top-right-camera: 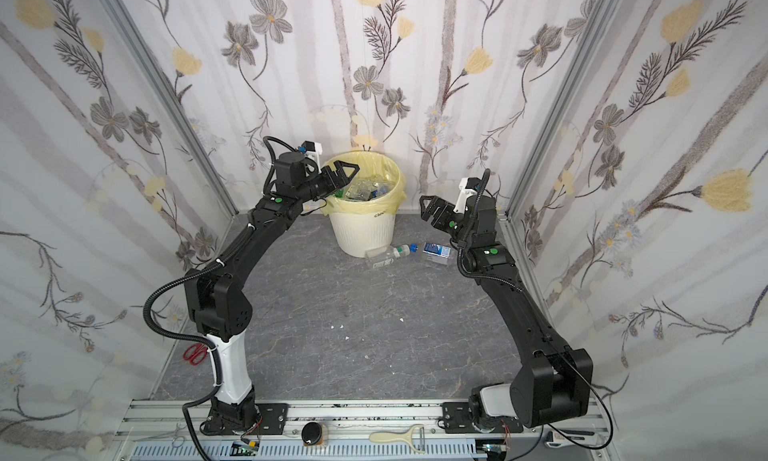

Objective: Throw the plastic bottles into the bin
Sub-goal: 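Lower both grippers from the bin toward the bottles on the floor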

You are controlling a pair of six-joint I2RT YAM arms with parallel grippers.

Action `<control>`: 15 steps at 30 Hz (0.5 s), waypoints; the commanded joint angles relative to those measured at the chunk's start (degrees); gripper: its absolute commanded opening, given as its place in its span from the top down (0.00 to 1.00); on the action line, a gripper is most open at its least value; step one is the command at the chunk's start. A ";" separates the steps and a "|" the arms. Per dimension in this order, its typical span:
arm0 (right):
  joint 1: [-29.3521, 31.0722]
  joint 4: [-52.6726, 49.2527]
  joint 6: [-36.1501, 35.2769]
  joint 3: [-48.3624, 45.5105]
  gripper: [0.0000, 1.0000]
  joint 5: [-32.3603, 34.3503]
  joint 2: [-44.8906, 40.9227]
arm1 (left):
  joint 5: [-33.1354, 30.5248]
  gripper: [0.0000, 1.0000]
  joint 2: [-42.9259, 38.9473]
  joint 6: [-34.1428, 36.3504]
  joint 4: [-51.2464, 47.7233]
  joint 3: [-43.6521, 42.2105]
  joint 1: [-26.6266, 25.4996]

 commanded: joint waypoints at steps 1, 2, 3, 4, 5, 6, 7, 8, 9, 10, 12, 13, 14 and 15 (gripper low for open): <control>-0.06 2.55 0.13 -0.16 0.00 -1.23 -0.25 | 1.45 0.00 0.29 -0.50 -0.62 0.33 -0.52; -0.03 2.62 0.27 -0.14 0.00 -1.39 -0.33 | 1.28 0.00 -0.12 -0.44 -0.62 0.56 -0.45; -0.02 2.75 0.40 -0.23 0.00 -1.48 -0.42 | 1.23 0.00 -0.46 -0.32 -0.67 0.81 -0.52; 0.00 3.00 0.53 -0.47 0.00 -1.65 -0.66 | 1.40 0.00 -0.94 -0.32 -0.62 1.17 -0.43; -0.03 3.34 0.58 -0.83 0.00 -1.68 -0.93 | 1.68 0.00 -1.35 -0.40 -0.62 1.61 -0.59; -0.03 3.62 0.66 -1.15 0.00 -1.70 -1.21 | 2.10 0.00 -1.70 -0.41 -0.62 2.01 -0.61; -0.04 3.77 0.65 -1.57 0.00 -1.60 -1.52 | 2.71 0.00 -2.13 -0.34 -0.65 2.41 -0.75; -0.06 3.85 0.67 -1.84 0.00 -1.57 -1.73 | 2.98 0.00 -2.82 -0.09 -0.62 2.53 -0.94; -0.04 3.85 0.72 -2.04 0.00 -1.67 -1.96 | 2.97 0.00 -3.67 0.29 -0.63 2.38 -1.26; -0.07 3.85 0.72 -2.31 0.00 -1.67 -2.14 | 2.99 0.00 -4.71 0.93 -0.65 2.06 -1.65; -0.02 3.72 0.57 -2.96 0.00 -1.61 -2.68 | 2.70 0.00 -7.06 2.52 -0.62 0.71 -2.39; -0.04 3.58 0.40 -3.31 0.00 -1.39 -2.92 | 2.25 0.00 -8.49 3.40 -0.70 -0.48 -2.76; -0.04 3.20 0.06 -3.70 0.00 -0.87 -3.22 | 1.80 0.00 -9.94 4.22 -0.68 -1.86 -3.12; -0.08 2.77 -0.27 -3.98 0.00 -0.53 -3.45 | 1.47 0.00 -11.19 4.92 -0.62 -3.40 -3.40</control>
